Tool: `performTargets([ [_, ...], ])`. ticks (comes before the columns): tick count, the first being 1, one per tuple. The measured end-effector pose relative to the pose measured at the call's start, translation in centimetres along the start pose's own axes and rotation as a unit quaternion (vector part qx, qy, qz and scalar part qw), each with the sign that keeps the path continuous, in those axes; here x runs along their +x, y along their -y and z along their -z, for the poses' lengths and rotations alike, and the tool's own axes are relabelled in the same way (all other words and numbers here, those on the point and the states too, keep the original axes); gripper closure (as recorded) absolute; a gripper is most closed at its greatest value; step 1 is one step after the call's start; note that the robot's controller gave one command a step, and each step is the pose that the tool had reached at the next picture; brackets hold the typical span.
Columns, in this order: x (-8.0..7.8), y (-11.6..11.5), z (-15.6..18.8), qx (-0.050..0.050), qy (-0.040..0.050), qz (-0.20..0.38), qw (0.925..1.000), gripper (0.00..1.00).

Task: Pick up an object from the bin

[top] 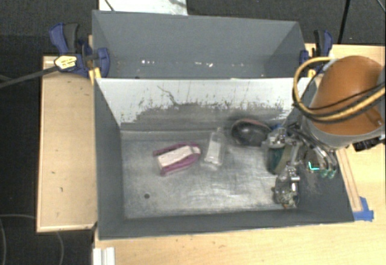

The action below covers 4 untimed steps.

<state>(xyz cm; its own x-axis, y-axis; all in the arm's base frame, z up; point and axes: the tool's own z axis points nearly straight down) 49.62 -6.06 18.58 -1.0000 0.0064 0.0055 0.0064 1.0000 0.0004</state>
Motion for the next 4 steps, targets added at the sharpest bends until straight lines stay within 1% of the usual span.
performTargets([
  [1,-6.5,-2.5,-1.3,-0.001,0.0056,-0.107,0.9943,0.00],
  [2,-9.4,-2.4,-11.2,-0.001,0.0039,-0.166,0.9861,0.00],
  [3,-9.5,-2.4,-10.8,-0.001,0.0041,-0.164,0.9864,1.00],
  [4,-9.1,-1.9,5.2,-0.001,0.0086,-0.164,0.9865,1.00],
])
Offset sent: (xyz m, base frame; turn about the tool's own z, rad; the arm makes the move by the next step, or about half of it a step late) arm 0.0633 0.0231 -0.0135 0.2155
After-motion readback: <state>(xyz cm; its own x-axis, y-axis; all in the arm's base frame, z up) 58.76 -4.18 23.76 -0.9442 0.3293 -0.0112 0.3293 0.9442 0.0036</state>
